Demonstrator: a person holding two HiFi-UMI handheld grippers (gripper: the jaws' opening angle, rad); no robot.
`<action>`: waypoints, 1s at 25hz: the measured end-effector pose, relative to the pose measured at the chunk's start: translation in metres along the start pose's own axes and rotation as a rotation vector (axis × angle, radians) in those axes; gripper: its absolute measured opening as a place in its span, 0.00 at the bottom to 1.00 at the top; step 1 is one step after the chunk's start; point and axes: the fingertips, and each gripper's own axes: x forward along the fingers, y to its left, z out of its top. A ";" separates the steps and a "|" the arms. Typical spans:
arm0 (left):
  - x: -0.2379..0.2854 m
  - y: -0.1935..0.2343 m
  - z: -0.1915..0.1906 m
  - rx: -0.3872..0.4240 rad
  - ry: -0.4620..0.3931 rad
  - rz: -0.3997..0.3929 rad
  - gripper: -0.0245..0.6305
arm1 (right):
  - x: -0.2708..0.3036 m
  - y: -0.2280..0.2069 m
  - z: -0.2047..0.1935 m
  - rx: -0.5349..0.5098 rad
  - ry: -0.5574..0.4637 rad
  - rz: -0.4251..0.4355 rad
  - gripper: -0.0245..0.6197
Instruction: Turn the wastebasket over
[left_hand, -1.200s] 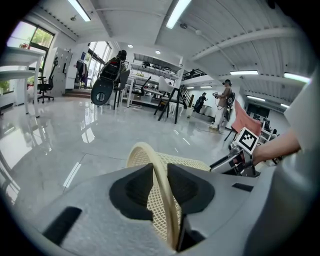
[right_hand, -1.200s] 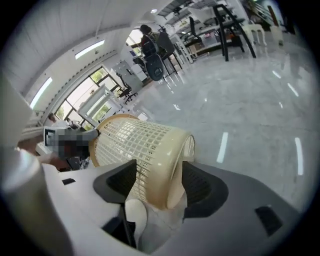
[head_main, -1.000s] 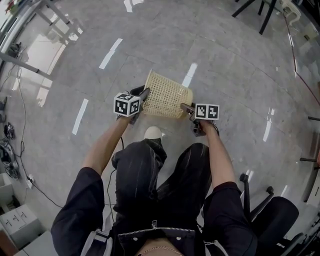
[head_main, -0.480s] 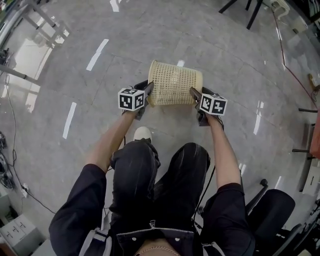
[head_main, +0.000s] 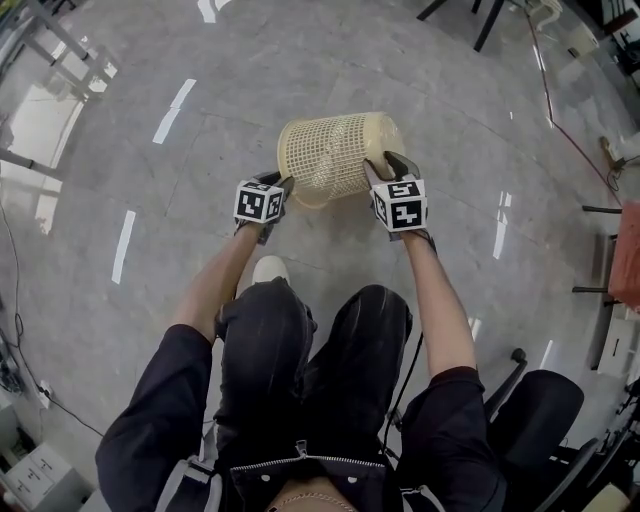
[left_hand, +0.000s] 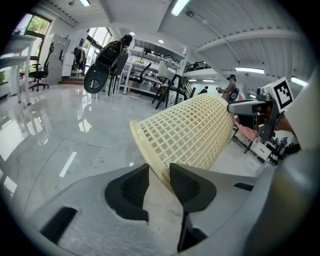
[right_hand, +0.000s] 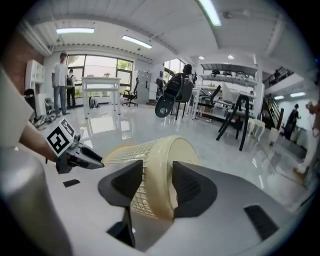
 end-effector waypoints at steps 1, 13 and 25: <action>-0.002 0.005 -0.005 0.007 0.014 0.009 0.23 | 0.002 0.006 0.004 -0.033 -0.007 -0.002 0.33; -0.051 0.067 -0.035 -0.009 0.001 0.121 0.24 | 0.038 0.093 0.042 -0.367 -0.071 0.066 0.32; -0.073 0.074 -0.049 -0.063 -0.012 0.110 0.24 | 0.077 0.144 -0.004 -0.525 0.034 0.057 0.26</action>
